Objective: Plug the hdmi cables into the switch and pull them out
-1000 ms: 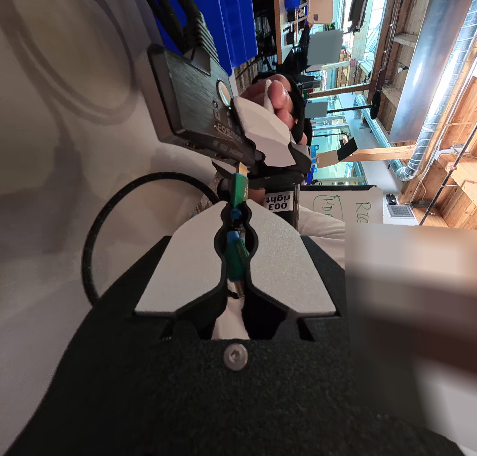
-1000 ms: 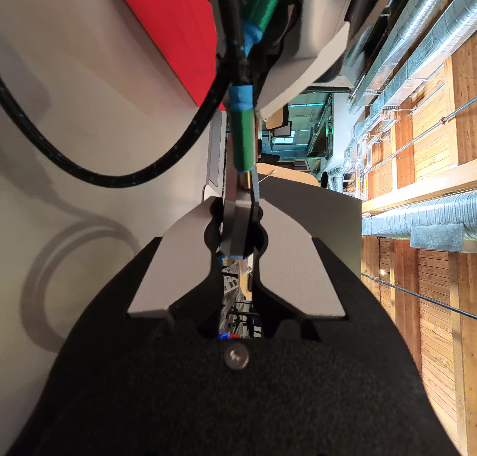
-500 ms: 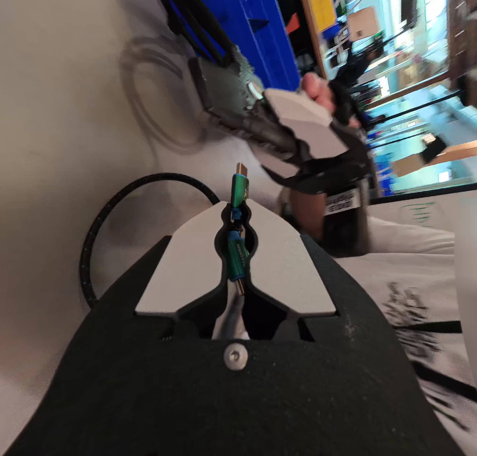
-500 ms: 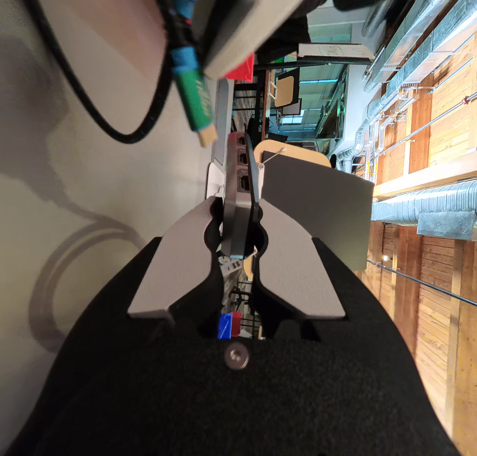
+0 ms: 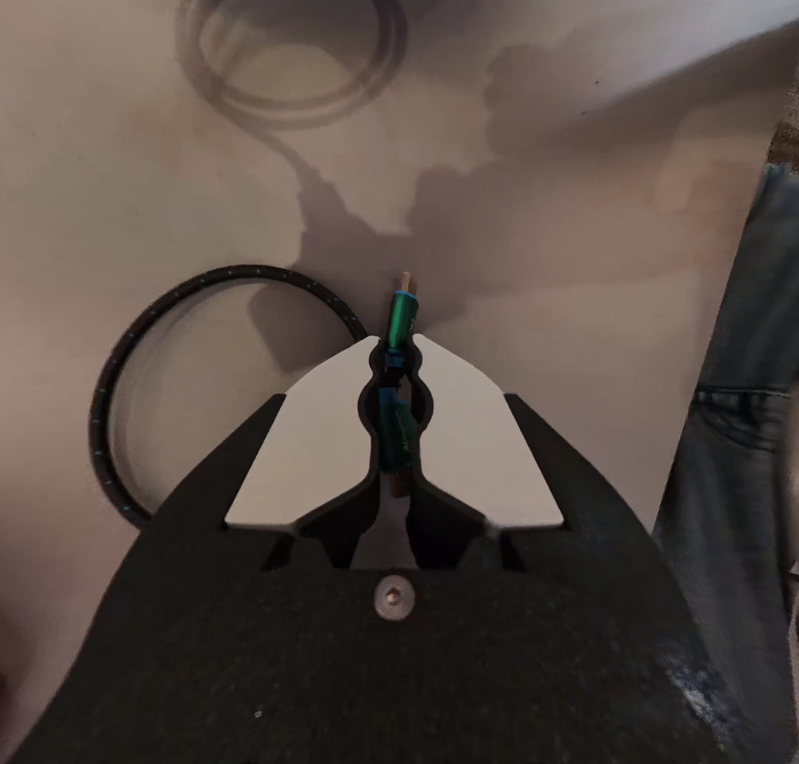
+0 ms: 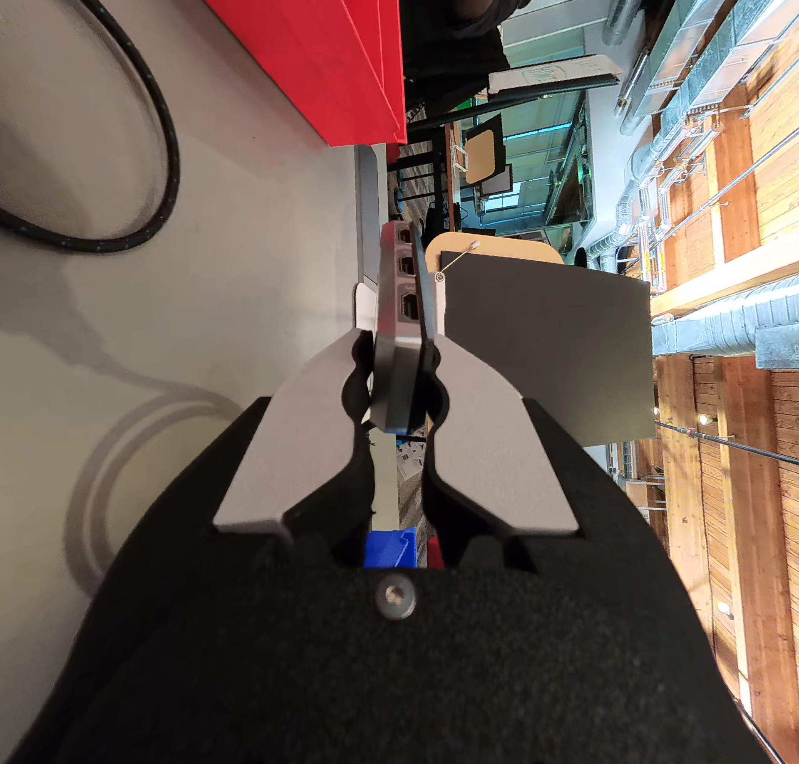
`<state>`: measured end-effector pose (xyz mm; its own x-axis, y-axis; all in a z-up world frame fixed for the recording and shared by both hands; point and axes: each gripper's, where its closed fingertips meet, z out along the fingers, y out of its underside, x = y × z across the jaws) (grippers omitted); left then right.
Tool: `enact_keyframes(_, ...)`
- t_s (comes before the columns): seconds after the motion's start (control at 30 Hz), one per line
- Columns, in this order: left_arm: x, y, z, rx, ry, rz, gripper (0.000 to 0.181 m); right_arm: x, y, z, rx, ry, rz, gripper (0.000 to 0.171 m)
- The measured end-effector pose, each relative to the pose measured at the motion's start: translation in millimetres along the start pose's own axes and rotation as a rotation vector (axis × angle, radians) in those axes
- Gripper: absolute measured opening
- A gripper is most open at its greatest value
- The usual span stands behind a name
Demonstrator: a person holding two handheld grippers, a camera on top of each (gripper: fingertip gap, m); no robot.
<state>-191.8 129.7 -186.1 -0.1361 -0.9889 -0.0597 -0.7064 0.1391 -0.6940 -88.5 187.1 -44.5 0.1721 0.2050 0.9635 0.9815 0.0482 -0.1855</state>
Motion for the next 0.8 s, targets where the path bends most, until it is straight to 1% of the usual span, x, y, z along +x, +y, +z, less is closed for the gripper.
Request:
enact_keyframes(0.1,3.7,-4.2,-6.9,0.033,-0.061,0.175,0.015,0.9,0.9,-0.8,0.0,-0.002,0.004,0.022)
enact_keyframes(0.2,6.1,-5.5,-9.7,0.014,-0.144,0.381,0.019,3.2,2.7,-1.6,0.0,-0.001,0.015,0.022)
enact_keyframes(0.33,8.0,1.8,-3.4,-0.074,-0.143,0.538,0.025,4.2,4.8,-2.1,-0.005,-0.003,0.017,0.022)
enact_keyframes(0.43,-6.5,8.8,1.0,-0.175,-0.218,0.658,0.028,4.5,5.4,-2.5,-0.007,-0.005,0.019,0.022)
enact_keyframes(0.57,-13.9,11.6,2.4,-0.246,-0.304,0.82,0.017,4.6,6.2,-3.1,-0.007,-0.008,0.022,0.022)
enact_keyframes(0.6,-14.2,11.6,2.5,-0.255,-0.314,0.843,0.017,4.3,6.5,-3.0,-0.007,-0.008,0.024,0.022)
enact_keyframes(0.67,-19.0,11.6,3.4,-0.272,-0.337,0.81,0.015,3.2,7.0,-2.2,-0.007,-0.013,0.025,0.022)
enact_keyframes(0.73,-25.4,10.2,3.7,-0.266,-0.37,0.736,0.014,2.2,6.7,-1.6,-0.008,-0.015,0.023,0.022)
enact_keyframes(0.8,-24.4,5.1,1.3,-0.22,-0.347,0.619,0.013,1.3,6.1,-1.7,-0.009,-0.013,0.011,0.022)
